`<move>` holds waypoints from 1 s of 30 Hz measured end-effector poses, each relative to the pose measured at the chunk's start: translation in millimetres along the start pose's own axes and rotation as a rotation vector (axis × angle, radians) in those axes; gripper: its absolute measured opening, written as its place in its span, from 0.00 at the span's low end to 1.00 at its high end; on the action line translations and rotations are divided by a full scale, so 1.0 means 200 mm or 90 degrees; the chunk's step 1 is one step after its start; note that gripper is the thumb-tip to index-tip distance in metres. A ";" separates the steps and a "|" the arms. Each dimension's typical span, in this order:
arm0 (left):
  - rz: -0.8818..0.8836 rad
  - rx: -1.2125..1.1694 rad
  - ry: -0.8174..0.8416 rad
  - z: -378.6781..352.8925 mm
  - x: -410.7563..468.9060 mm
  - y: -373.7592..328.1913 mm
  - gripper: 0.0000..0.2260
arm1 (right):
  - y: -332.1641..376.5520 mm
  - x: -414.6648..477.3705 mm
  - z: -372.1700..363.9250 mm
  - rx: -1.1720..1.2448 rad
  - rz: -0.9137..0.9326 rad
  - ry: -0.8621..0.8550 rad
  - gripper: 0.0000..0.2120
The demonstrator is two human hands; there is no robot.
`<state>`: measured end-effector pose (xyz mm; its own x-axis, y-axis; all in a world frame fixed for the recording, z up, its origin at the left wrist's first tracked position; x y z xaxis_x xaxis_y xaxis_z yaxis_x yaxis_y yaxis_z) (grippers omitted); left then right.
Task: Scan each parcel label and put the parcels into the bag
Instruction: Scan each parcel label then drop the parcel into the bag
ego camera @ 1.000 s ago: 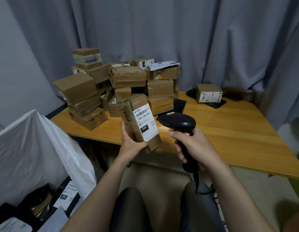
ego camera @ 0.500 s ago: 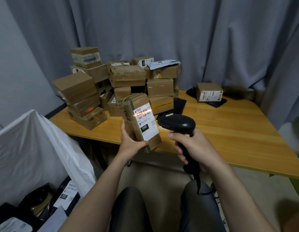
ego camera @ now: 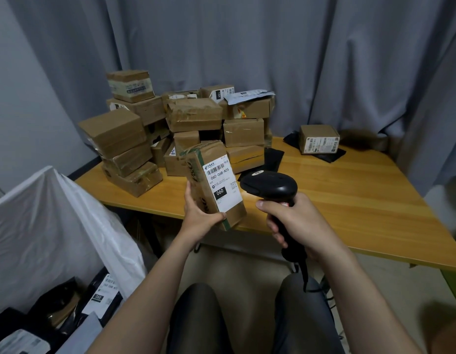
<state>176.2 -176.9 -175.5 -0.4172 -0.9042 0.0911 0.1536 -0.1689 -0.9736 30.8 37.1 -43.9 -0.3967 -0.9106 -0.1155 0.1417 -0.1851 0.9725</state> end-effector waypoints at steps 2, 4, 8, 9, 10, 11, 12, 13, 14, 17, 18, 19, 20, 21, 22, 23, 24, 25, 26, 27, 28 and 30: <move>0.004 -0.001 0.000 0.00 -0.02 -0.02 0.63 | 0.00 0.00 0.00 0.006 -0.001 -0.004 0.17; 0.010 0.018 -0.002 0.02 -0.05 -0.04 0.62 | -0.01 0.01 -0.02 0.005 -0.007 -0.009 0.17; -0.004 0.117 -0.034 0.16 -0.18 -0.13 0.61 | -0.03 0.05 -0.09 -0.027 -0.022 -0.013 0.19; -0.008 0.151 -0.050 0.21 -0.22 -0.16 0.58 | -0.04 0.07 -0.12 -0.030 -0.027 -0.011 0.18; -0.010 0.188 -0.066 0.28 -0.26 -0.18 0.55 | -0.06 0.08 -0.15 -0.029 -0.032 -0.007 0.18; -0.015 0.229 -0.079 0.34 -0.31 -0.21 0.52 | -0.07 0.10 -0.19 -0.028 -0.036 -0.001 0.17; -0.020 0.270 -0.090 0.41 -0.36 -0.24 0.49 | -0.08 0.11 -0.23 -0.029 -0.040 0.007 0.17; -0.024 0.310 -0.102 0.48 -0.42 -0.27 0.48 | -0.08 0.12 -0.28 -0.033 -0.042 0.020 0.17; -0.022 0.348 -0.115 0.56 -0.48 -0.29 0.47 | -0.09 0.14 -0.33 -0.040 -0.044 0.037 0.16; 0.010 0.429 -0.155 0.81 -0.64 -0.32 0.45 | -0.12 0.15 -0.48 -0.060 -0.049 0.085 0.14; 0.032 0.445 -0.177 0.91 -0.70 -0.32 0.45 | -0.12 0.15 -0.53 -0.065 -0.053 0.099 0.14; 0.058 0.458 -0.196 1.00 -0.76 -0.30 0.44 | -0.13 0.15 -0.57 -0.070 -0.056 0.112 0.14; 0.090 0.473 -0.212 1.08 -0.81 -0.27 0.44 | -0.13 0.15 -0.62 -0.074 -0.057 0.124 0.13; 0.124 0.494 -0.228 1.16 -0.86 -0.23 0.44 | -0.14 0.15 -0.65 -0.078 -0.058 0.135 0.13; 0.158 0.517 -0.246 1.23 -0.90 -0.19 0.43 | -0.14 0.15 -0.69 -0.080 -0.058 0.143 0.13; 0.190 0.539 -0.261 1.30 -0.94 -0.15 0.42 | -0.14 0.16 -0.72 -0.082 -0.058 0.151 0.13; 0.221 0.554 -0.272 1.36 -0.97 -0.11 0.42 | -0.15 0.16 -0.76 -0.085 -0.058 0.160 0.13; 0.247 0.566 -0.279 1.41 -1.00 -0.06 0.41 | -0.14 0.16 -0.79 -0.089 -0.056 0.169 0.13; 0.275 0.575 -0.282 1.46 -1.02 -0.02 0.40 | -0.14 0.16 -0.81 -0.092 -0.054 0.175 0.13; 0.303 0.585 -0.286 1.50 -1.03 0.03 0.38 | -0.14 0.16 -0.83 -0.094 -0.054 0.178 0.14; 0.329 0.597 -0.291 1.55 -1.04 0.08 0.37 | -0.15 0.17 -0.84 -0.093 -0.055 0.178 0.14; 0.369 0.625 -0.286 1.59 -1.03 0.19 0.36 | -0.15 0.17 -0.86 -0.088 -0.061 0.174 0.13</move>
<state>553.4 -122.2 -164.4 0.2541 -0.9659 -0.0499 0.9050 0.2557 -0.3400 168.7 -52.2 -112.7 -0.1585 -0.9488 -0.2734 0.2451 -0.3060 0.9199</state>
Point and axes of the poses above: each hand's wrist, its own x-axis towards the middle knuckle, its own z-axis out of the back of the hand, y = z × x, the point moved 9 cm from there along x, towards the middle knuckle, and after that the axes turned 4 degrees about -z, right-handed, at the moved point
